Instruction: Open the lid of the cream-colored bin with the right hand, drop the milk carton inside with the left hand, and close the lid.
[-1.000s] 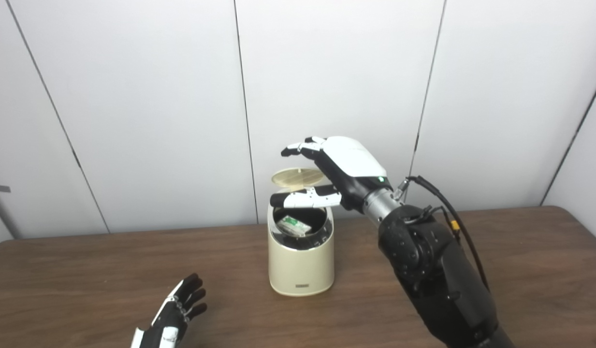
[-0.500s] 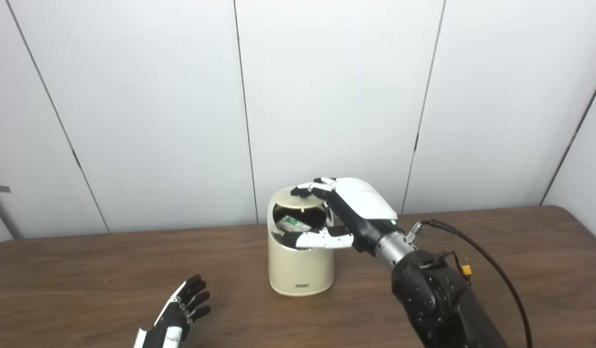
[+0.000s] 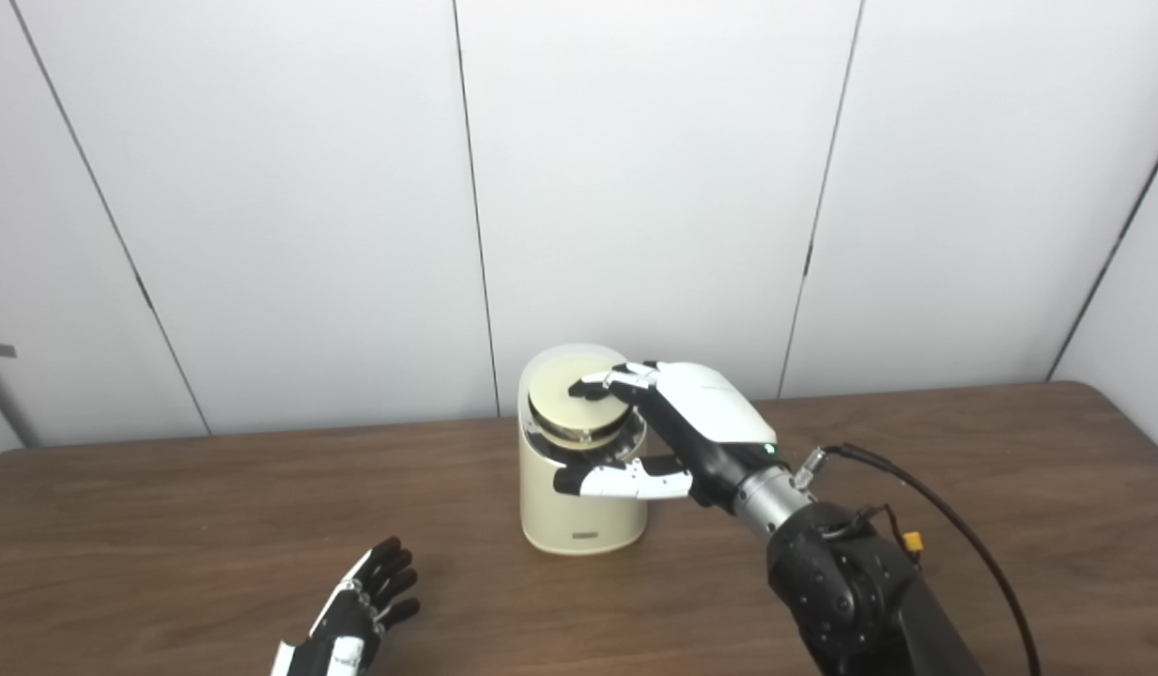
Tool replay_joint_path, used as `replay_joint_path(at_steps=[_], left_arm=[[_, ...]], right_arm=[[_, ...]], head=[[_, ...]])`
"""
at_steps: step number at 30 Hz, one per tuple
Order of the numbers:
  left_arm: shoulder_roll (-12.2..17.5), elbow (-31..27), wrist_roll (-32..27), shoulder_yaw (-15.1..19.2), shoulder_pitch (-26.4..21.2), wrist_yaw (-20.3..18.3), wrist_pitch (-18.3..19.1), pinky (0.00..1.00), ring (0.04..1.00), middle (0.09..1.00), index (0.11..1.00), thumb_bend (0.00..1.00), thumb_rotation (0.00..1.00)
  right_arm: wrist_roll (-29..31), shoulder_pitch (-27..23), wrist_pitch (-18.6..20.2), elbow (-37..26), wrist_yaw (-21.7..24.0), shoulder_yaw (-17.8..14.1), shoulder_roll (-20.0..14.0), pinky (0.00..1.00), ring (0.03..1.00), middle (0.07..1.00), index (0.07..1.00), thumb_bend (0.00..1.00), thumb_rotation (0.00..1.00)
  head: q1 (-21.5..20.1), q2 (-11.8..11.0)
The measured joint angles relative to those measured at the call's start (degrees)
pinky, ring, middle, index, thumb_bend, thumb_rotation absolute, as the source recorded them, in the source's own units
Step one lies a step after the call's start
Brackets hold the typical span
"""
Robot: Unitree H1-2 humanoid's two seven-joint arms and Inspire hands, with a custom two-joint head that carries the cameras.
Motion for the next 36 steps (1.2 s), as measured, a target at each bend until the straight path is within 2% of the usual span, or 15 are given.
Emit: replay_joint_path(at_steps=[5,10,13,18,29,36], left_arm=[[0.1,-0.5,-0.1,0.1,0.0,-0.1,1.2,0.8,0.855,0.869,0.913,0.64,0.91],[0.1,-1.2,-0.1,0.2,0.0,-0.2,1.6,0.79,0.851,0.87,0.907,0.66,0.91],[0.1,-1.2,-0.1,0.2,-0.2,-0.2,1.9,0.79,0.85,0.867,0.903,0.66,0.91],[0.2,-1.2,-0.1,0.2,-0.3,-0.2,2.0,0.79,0.855,0.864,0.905,0.65,0.92],[0.3,-0.9,0.1,0.3,-0.7,-0.2,2.0,0.79,0.852,0.862,0.899,0.68,0.9],[0.5,-0.9,0.1,0.3,-0.7,-0.2,2.1,0.79,0.849,0.857,0.893,0.68,0.9]], right_arm=[[-2.6,1.0,-0.8,-0.8,1.3,2.5,-1.8,1.0,0.915,0.822,0.812,0.77,0.85],[-10.9,0.7,-4.9,-0.6,1.2,7.5,-5.5,1.0,0.946,0.848,0.829,0.77,0.84],[-15.8,-0.4,-6.9,0.4,1.2,10.1,-6.9,1.0,0.935,0.844,0.81,0.78,0.78],[-17.9,-1.1,-8.2,2.8,0.0,10.7,-6.1,1.0,0.938,0.851,0.822,0.76,0.79],[-15.2,-1.7,-8.2,6.3,-1.7,9.0,-3.8,1.0,0.941,0.85,0.825,0.77,0.8],[-14.6,-1.6,-8.2,7.0,-2.6,8.4,-3.1,0.96,0.929,0.839,0.814,0.79,0.81]], head=[[-0.1,0.1],[-0.4,0.4],[-0.5,0.4],[-0.7,0.3],[-0.6,0.0],[-0.5,0.2]])
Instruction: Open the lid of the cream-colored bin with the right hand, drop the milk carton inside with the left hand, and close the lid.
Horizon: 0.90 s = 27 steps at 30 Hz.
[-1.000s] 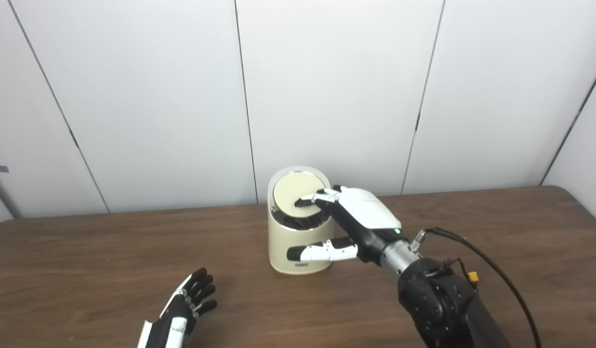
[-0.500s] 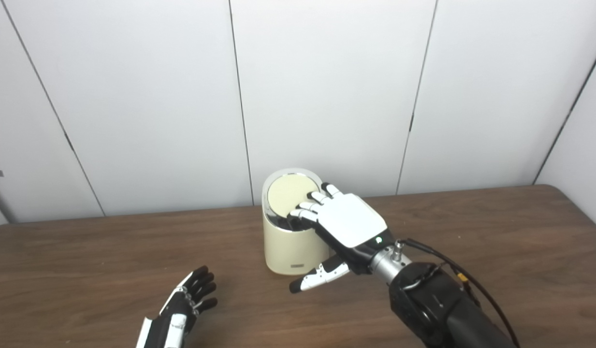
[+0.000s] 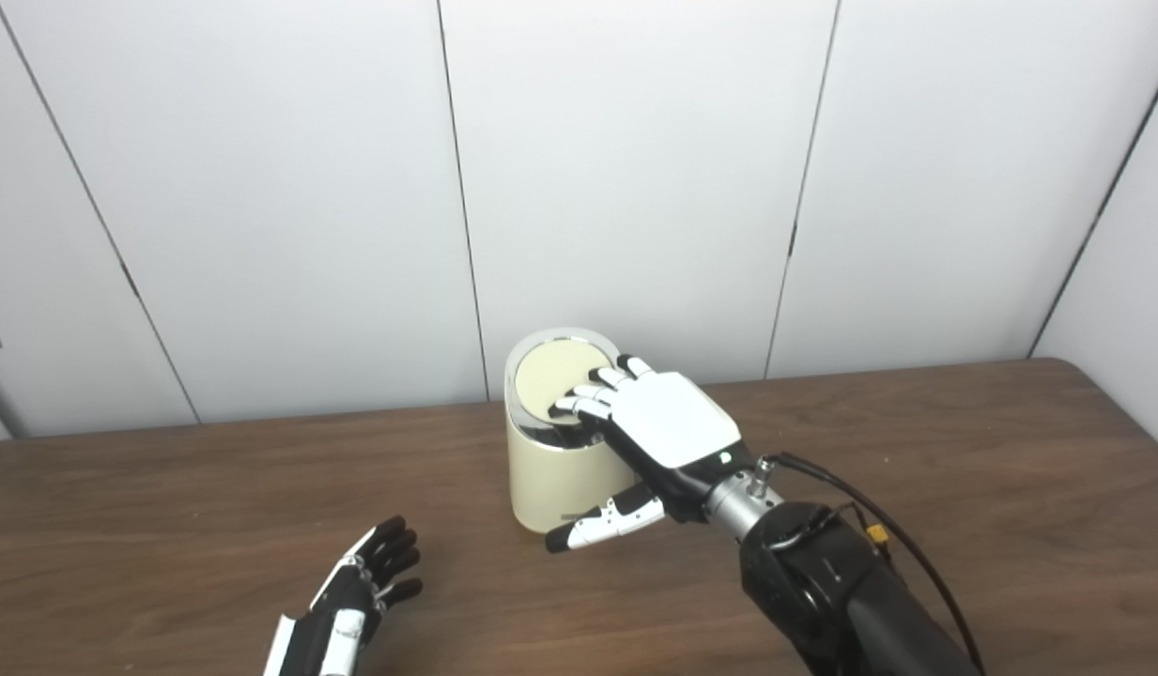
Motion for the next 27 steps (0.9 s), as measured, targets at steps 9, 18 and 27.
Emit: replay_joint_path(at_steps=[9,18,27], left_arm=[[0.0,-0.1,0.0,0.0,0.0,0.0,1.2,0.78,0.846,0.857,0.893,0.68,0.89],[0.0,0.0,0.0,0.0,0.0,0.0,1.2,0.77,0.837,0.852,0.889,0.66,0.89],[-0.1,0.3,0.9,-0.2,-0.2,0.0,1.1,0.74,0.815,0.847,0.881,0.56,0.89]], right_arm=[[0.2,0.8,0.0,0.1,-1.7,0.0,0.1,0.95,0.914,0.82,0.797,0.79,0.85],[-1.5,0.2,0.1,0.2,-1.4,0.5,0.1,1.0,0.927,0.846,0.82,0.74,0.83],[-5.8,1.4,-0.1,-1.0,-5.6,-1.8,0.7,1.0,0.998,0.983,0.972,0.76,0.71]], head=[[0.0,0.2],[-0.4,-0.4],[-0.3,-0.3]])
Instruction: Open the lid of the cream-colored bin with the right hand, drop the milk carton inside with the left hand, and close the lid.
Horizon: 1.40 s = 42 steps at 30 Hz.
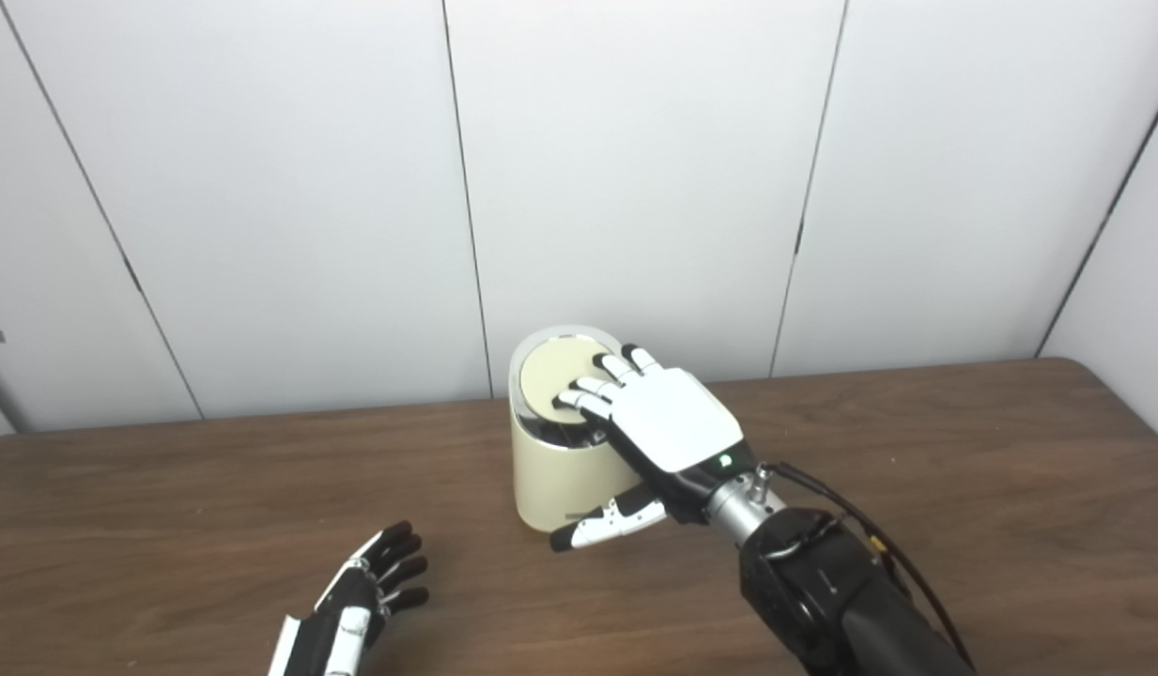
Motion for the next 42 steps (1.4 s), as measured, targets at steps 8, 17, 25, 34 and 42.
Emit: replay_joint_path(at_steps=[8,17,25,34,42], left_arm=[[0.0,0.0,0.9,0.1,0.0,0.1,0.0,0.75,0.819,0.849,0.887,0.59,0.91],[0.0,0.7,1.1,0.2,0.0,0.0,-0.2,0.76,0.825,0.854,0.887,0.6,0.91],[-0.4,0.7,2.0,0.2,0.0,0.5,-0.5,0.79,0.846,0.86,0.89,0.45,0.88],[-1.2,0.6,4.6,0.7,0.0,3.0,-1.4,0.75,0.821,0.834,0.853,0.25,0.84],[-1.1,-0.3,6.6,0.9,0.0,4.2,-2.2,0.76,0.825,0.828,0.834,0.23,0.8]], right_arm=[[-0.6,-0.3,0.7,-0.3,-6.4,-3.9,3.2,1.0,1.0,1.0,1.0,0.74,0.72],[1.7,2.1,0.6,-0.4,-7.2,-6.2,3.4,1.0,1.0,1.0,1.0,0.7,0.73],[23.6,15.2,-2.4,-6.2,-14.9,-15.2,9.3,0.79,0.901,0.912,0.889,0.51,0.87],[45.5,27.2,-11.6,-5.2,-21.7,-19.9,13.8,0.63,0.73,0.753,0.752,0.15,0.68],[51.3,30.3,-14.8,2.3,-23.7,-21.2,15.7,0.63,0.716,0.736,0.728,0.17,0.41]], head=[[0.0,-0.1],[0.6,-0.3],[1.1,0.2],[1.5,0.7],[1.8,0.9]])
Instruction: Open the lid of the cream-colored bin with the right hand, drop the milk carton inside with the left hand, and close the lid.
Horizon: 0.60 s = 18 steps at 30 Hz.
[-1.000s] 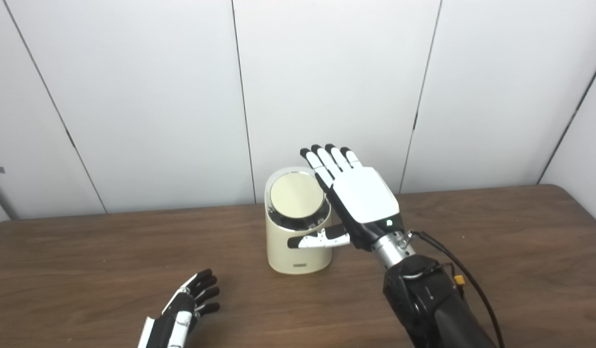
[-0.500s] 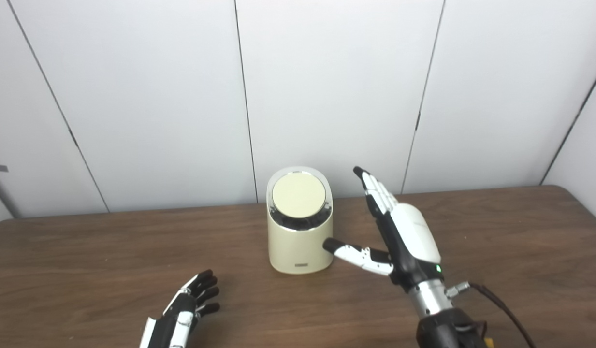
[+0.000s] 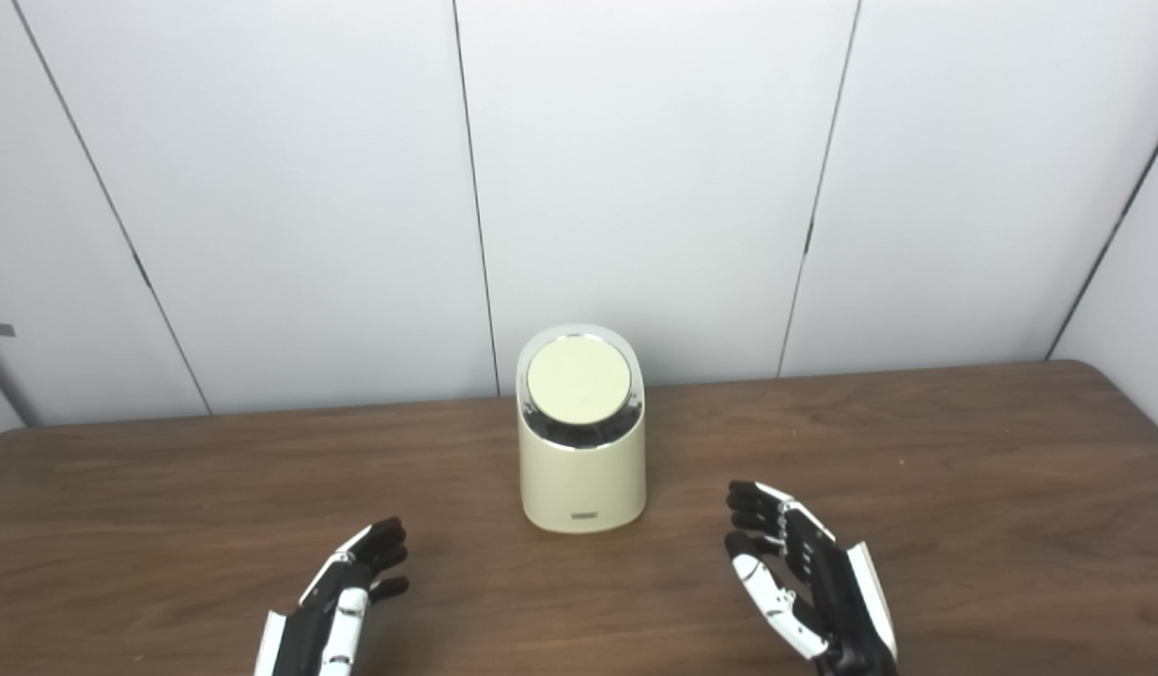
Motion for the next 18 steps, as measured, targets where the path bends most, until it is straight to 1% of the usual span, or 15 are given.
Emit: replay_joint_path(at_steps=[2,3,5,6,7,8,9,11,12,14,18], left_arm=[[0.0,0.2,0.2,0.0,0.0,0.2,-0.3,0.76,0.821,0.823,0.829,0.23,0.76],[0.0,0.5,0.4,0.0,0.0,0.4,-0.4,0.76,0.814,0.819,0.822,0.22,0.69],[0.0,1.1,1.5,0.0,0.0,0.9,-0.7,0.74,0.803,0.812,0.813,0.23,0.61],[-0.1,1.1,1.9,0.1,0.0,1.1,-0.7,0.74,0.798,0.808,0.808,0.22,0.56],[-0.1,1.1,2.1,0.2,-0.1,1.2,-0.7,0.74,0.798,0.808,0.807,0.22,0.55],[-0.2,1.1,2.4,0.3,-0.1,1.5,-0.9,0.72,0.784,0.793,0.789,0.23,0.5],[-0.3,1.1,2.7,0.4,-0.1,2.1,-1.3,0.71,0.77,0.778,0.774,0.24,0.45],[-0.9,1.1,3.7,0.7,-0.1,3.2,-2.5,0.69,0.754,0.764,0.757,0.25,0.4],[-1.1,1.1,4.0,0.8,-0.1,3.6,-2.9,0.68,0.745,0.758,0.749,0.25,0.39],[-1.4,1.1,4.3,0.9,0.0,4.2,-4.3,0.67,0.743,0.755,0.745,0.26,0.4],[-1.4,1.1,4.3,0.9,0.0,4.5,-4.5,0.68,0.74,0.752,0.742,0.26,0.41]], right_arm=[[0.0,-0.1,-0.9,1.0,-0.2,0.0,-0.5,0.62,0.71,0.732,0.723,0.18,0.38],[0.1,-0.2,-0.9,1.2,-0.3,-0.2,-0.6,0.63,0.715,0.735,0.722,0.2,0.35],[0.3,-0.5,-0.8,1.2,-0.7,-0.8,-0.5,0.63,0.714,0.731,0.714,0.22,0.35],[0.3,-0.6,-0.5,1.0,-0.9,-1.1,-0.4,0.63,0.711,0.727,0.709,0.23,0.34],[0.3,-0.6,-0.2,0.8,-1.0,-1.4,-0.3,0.63,0.711,0.726,0.708,0.23,0.34],[0.3,-0.6,-0.2,0.6,-1.1,-1.5,-0.2,0.62,0.697,0.713,0.695,0.24,0.31],[0.3,-0.6,-0.3,0.5,-1.2,-1.6,-0.3,0.61,0.689,0.703,0.685,0.25,0.3],[0.3,-0.6,-0.4,0.4,-1.6,-1.7,-0.3,0.6,0.677,0.69,0.674,0.26,0.3],[0.2,-0.6,-0.5,0.4,-1.8,-1.7,-0.3,0.59,0.674,0.689,0.671,0.26,0.33],[-0.5,-0.6,-0.7,0.4,-2.3,-1.6,-0.5,0.59,0.67,0.689,0.67,0.26,0.35],[-1.6,-0.5,-0.7,0.2,-2.7,-1.5,-0.6,0.58,0.663,0.685,0.672,0.25,0.39]], head=[[0.2,0.1],[0.7,0.3],[0.7,0.4],[0.8,0.6],[0.8,0.6],[1.0,0.8],[1.1,0.8],[1.1,0.9],[1.2,1.1],[1.2,1.1],[1.4,1.8]])
